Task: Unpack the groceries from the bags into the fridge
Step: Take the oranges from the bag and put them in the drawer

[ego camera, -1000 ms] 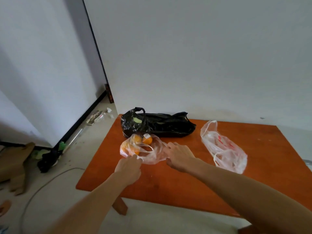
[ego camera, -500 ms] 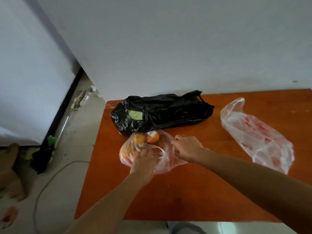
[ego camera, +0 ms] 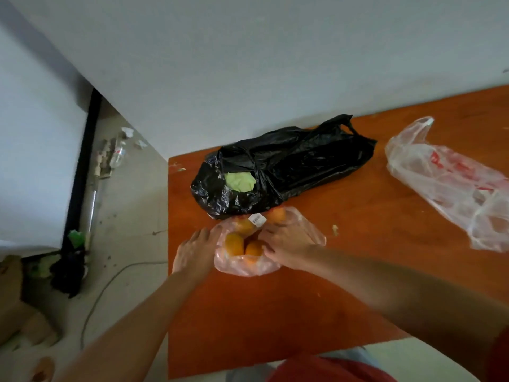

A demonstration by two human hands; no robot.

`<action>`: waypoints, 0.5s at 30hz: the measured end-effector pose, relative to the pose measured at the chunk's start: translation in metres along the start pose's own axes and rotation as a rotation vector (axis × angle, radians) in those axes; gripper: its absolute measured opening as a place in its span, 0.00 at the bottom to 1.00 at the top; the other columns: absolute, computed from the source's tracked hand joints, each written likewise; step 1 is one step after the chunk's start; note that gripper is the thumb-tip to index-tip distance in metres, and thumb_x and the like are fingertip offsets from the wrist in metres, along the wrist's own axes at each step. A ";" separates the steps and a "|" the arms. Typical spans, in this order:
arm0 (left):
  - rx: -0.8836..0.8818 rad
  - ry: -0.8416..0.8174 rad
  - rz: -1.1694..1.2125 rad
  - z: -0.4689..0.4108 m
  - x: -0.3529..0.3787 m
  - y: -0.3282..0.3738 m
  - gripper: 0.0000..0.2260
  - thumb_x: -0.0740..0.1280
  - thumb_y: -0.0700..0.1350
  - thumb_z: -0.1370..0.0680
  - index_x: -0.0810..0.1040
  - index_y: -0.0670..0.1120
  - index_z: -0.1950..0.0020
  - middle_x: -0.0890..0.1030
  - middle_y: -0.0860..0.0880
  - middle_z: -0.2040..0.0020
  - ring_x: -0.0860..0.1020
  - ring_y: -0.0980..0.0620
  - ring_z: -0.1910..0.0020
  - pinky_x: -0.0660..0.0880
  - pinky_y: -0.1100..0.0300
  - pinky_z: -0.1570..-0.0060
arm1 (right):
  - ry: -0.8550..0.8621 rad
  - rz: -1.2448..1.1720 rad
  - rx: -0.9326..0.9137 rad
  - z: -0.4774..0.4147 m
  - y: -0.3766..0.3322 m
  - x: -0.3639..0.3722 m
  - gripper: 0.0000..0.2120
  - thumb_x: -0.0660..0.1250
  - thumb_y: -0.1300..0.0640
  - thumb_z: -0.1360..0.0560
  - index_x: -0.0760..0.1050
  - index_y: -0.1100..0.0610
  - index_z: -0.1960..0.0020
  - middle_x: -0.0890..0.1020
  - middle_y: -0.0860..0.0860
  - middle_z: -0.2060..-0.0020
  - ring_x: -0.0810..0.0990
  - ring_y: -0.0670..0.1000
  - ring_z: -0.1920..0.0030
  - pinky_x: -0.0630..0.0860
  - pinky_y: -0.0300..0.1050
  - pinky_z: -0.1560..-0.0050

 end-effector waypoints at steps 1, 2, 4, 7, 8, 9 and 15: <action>0.030 -0.003 -0.014 0.001 0.003 -0.005 0.32 0.67 0.37 0.25 0.59 0.52 0.25 0.73 0.47 0.37 0.74 0.49 0.41 0.76 0.59 0.52 | -0.014 -0.040 0.024 -0.004 -0.010 0.005 0.16 0.53 0.47 0.19 0.74 0.55 0.42 0.77 0.51 0.43 0.77 0.52 0.46 0.72 0.53 0.40; 0.082 -0.005 -0.038 0.002 0.005 -0.010 0.35 0.68 0.36 0.26 0.55 0.53 0.24 0.72 0.47 0.36 0.73 0.49 0.41 0.75 0.60 0.53 | -0.029 -0.046 0.058 -0.007 -0.020 0.010 0.18 0.53 0.45 0.19 0.73 0.56 0.40 0.77 0.52 0.41 0.76 0.53 0.44 0.72 0.54 0.39; 0.243 -0.026 -0.129 0.004 0.011 -0.015 0.39 0.67 0.35 0.27 0.50 0.53 0.23 0.68 0.45 0.32 0.70 0.48 0.39 0.74 0.58 0.48 | -0.073 -0.027 0.177 -0.012 -0.033 0.025 0.25 0.58 0.41 0.22 0.68 0.56 0.32 0.73 0.55 0.34 0.74 0.57 0.37 0.69 0.57 0.34; 0.461 -0.078 -0.259 0.008 0.019 -0.023 0.33 0.65 0.38 0.24 0.54 0.51 0.23 0.57 0.42 0.25 0.62 0.43 0.29 0.65 0.50 0.32 | -0.104 -0.003 0.326 -0.013 -0.049 0.045 0.35 0.68 0.42 0.27 0.60 0.53 0.26 0.64 0.57 0.27 0.64 0.62 0.28 0.62 0.61 0.28; 0.505 -0.088 -0.283 0.008 0.020 -0.026 0.30 0.65 0.39 0.23 0.58 0.50 0.24 0.57 0.42 0.24 0.61 0.43 0.29 0.64 0.50 0.31 | -0.097 0.017 0.363 -0.012 -0.054 0.049 0.37 0.70 0.43 0.28 0.59 0.53 0.26 0.62 0.57 0.26 0.60 0.62 0.27 0.58 0.62 0.27; 0.535 -0.085 -0.303 0.008 0.019 -0.029 0.26 0.65 0.39 0.23 0.62 0.48 0.26 0.58 0.42 0.24 0.61 0.44 0.29 0.63 0.50 0.31 | -0.084 0.039 0.400 -0.010 -0.059 0.050 0.38 0.71 0.43 0.29 0.59 0.54 0.26 0.61 0.58 0.26 0.58 0.62 0.26 0.54 0.63 0.25; 0.755 -0.050 -0.319 0.007 0.003 -0.022 0.25 0.67 0.47 0.23 0.65 0.47 0.28 0.53 0.43 0.22 0.53 0.42 0.24 0.57 0.47 0.28 | -0.039 -0.143 0.662 0.025 -0.065 0.038 0.49 0.76 0.48 0.33 0.51 0.50 0.22 0.53 0.59 0.24 0.67 0.60 0.32 0.74 0.53 0.39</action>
Point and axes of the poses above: each hand's wrist, its own z-axis away from the middle knuckle, its own x-axis out of the palm, y = z × x, the point moved 4 cm from there along -z, towards the middle knuckle
